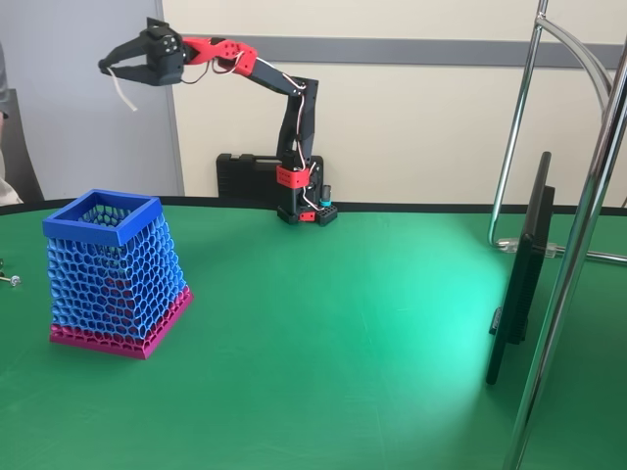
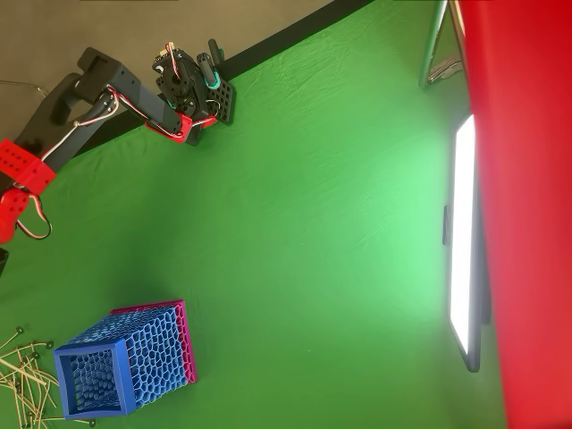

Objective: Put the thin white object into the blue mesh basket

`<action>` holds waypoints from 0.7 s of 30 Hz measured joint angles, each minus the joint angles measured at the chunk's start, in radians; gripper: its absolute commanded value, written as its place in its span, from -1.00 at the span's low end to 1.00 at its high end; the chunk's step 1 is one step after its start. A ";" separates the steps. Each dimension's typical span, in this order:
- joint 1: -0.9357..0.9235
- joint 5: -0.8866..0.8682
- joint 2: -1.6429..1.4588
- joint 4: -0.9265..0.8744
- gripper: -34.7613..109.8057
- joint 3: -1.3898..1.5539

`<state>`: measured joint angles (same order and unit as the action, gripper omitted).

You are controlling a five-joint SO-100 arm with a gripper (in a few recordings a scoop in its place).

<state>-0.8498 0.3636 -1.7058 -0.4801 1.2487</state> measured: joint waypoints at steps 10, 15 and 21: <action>0.028 0.252 0.229 0.094 -0.44 -0.077; 0.044 0.376 0.331 0.130 -0.43 -0.089; 0.057 0.560 0.402 0.146 -0.41 -0.089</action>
<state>-0.7931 0.9235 -1.3039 -0.3344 1.1597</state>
